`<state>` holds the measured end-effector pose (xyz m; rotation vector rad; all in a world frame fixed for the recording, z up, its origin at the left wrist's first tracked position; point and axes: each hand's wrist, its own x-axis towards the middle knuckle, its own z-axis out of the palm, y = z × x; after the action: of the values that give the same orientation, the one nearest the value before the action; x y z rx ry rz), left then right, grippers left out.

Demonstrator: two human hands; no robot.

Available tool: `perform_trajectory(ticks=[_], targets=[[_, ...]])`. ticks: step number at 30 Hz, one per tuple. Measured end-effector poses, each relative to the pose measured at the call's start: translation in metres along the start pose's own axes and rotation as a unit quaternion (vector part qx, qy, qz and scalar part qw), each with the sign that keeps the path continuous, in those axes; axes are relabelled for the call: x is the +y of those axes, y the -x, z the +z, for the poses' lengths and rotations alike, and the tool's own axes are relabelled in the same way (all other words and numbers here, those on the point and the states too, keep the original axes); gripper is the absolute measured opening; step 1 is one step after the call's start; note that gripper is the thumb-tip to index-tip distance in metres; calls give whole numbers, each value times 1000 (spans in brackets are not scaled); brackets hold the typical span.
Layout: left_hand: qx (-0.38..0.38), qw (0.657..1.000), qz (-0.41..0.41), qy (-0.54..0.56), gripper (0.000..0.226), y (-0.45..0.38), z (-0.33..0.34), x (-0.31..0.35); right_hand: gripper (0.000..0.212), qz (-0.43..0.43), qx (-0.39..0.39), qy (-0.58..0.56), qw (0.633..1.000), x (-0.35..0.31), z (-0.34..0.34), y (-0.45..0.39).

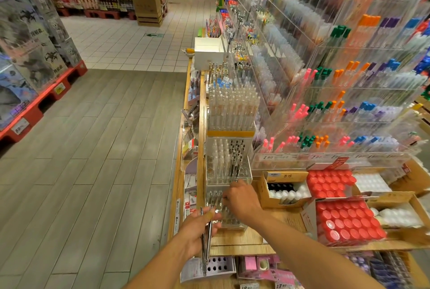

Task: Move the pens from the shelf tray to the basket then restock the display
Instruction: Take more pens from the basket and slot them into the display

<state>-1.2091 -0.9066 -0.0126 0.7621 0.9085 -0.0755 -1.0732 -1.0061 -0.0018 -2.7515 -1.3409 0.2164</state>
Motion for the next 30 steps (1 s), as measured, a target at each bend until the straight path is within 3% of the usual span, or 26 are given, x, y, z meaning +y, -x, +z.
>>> perform_trajectory(ticks=[2,4,6,12,17,20,23,26,30], targets=[[-14,1000,6,-3,29,0,-1,2,23,15,-4,-139,990,-3,-5,3],[-35,999,16,-11,31,1,-1,5,22,40,-57,-309,948,-7,-14,6],[-56,998,32,-24,36,3,1,7,15,64,-99,-406,906,-10,-20,10],[-92,992,69,-57,29,3,8,11,7,127,-116,-554,815,-7,-29,18],[-102,987,74,-96,33,6,14,15,15,146,-115,-571,800,-1,-36,20],[-57,987,68,-137,35,3,6,16,9,155,-62,-562,810,5,-41,22],[-3,967,98,-237,36,1,-7,20,6,116,-10,-495,861,11,-44,26],[3,935,116,-335,45,0,-14,23,5,36,10,-393,919,16,-39,31],[16,930,133,-341,42,-3,-12,29,6,-29,8,-300,954,21,-26,33]])
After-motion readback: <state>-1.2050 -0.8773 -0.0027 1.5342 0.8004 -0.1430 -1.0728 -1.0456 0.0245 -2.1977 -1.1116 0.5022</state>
